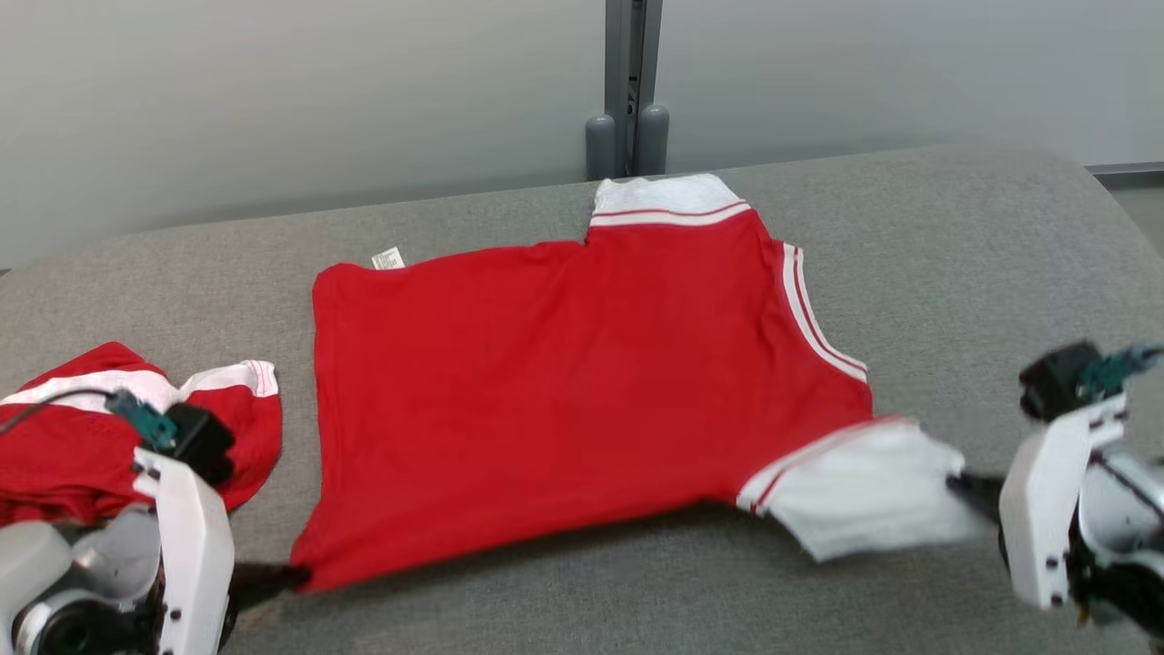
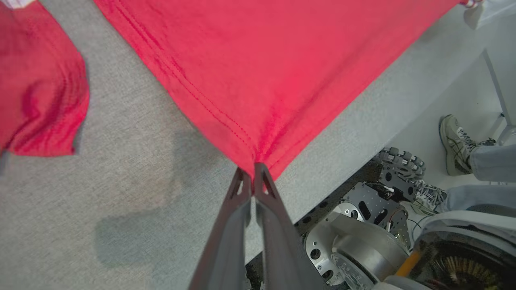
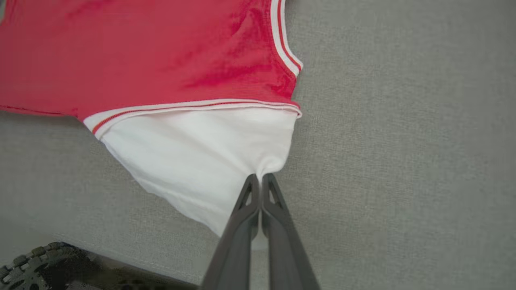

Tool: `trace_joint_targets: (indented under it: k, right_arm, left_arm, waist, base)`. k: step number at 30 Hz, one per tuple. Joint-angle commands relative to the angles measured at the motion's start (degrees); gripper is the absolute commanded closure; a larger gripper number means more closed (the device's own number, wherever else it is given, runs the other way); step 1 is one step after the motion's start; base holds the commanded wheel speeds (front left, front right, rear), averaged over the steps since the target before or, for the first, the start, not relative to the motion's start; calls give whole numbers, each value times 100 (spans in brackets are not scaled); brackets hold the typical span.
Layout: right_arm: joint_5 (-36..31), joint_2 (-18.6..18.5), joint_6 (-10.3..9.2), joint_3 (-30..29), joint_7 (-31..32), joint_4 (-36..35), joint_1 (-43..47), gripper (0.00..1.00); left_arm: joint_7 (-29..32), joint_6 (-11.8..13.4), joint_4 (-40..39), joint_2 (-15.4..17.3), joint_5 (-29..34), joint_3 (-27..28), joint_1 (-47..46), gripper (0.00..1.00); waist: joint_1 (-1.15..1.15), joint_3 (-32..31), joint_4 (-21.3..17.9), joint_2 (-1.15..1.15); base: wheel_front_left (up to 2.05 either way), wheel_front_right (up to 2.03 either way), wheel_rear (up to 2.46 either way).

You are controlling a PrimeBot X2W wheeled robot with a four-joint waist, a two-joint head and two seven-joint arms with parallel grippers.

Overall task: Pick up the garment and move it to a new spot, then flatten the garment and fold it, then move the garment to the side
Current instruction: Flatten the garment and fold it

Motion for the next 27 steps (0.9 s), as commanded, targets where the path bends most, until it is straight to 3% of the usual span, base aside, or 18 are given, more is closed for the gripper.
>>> trace_joint_targets:
  k: [1,9,13,19,27]
  right_arm:
    - [-62,53,-1,-84,202,-177,260,100]
    - [-440,627,-1,-990,1473,-1573,1374,100]
    - [-577,839,0,-1111,1754,-1871,1278,100]
    - [-574,1078,0,-1121,1983,-1831,791,100]
    - [-619,1455,0,-1235,2277,-1052,-200,100]
  left_arm:
    - [94,29,-115,104,5,5,146,100]
    - [606,195,-896,545,-208,17,491,100]
    - [744,233,-910,553,-329,76,345,100]
    - [983,226,-769,520,-468,207,72,100]
    - [1422,123,-255,460,-668,394,-373,100]
  waist:
    - [0,-4,4,0]
    - [0,88,84,0]
    - [0,175,97,0]
    - [0,354,55,0]
    - [0,782,12,0]
  base:
    - [0,0,0]
    - [0,0,0]
    - [0,0,0]
    - [0,0,0]
    - [0,0,0]
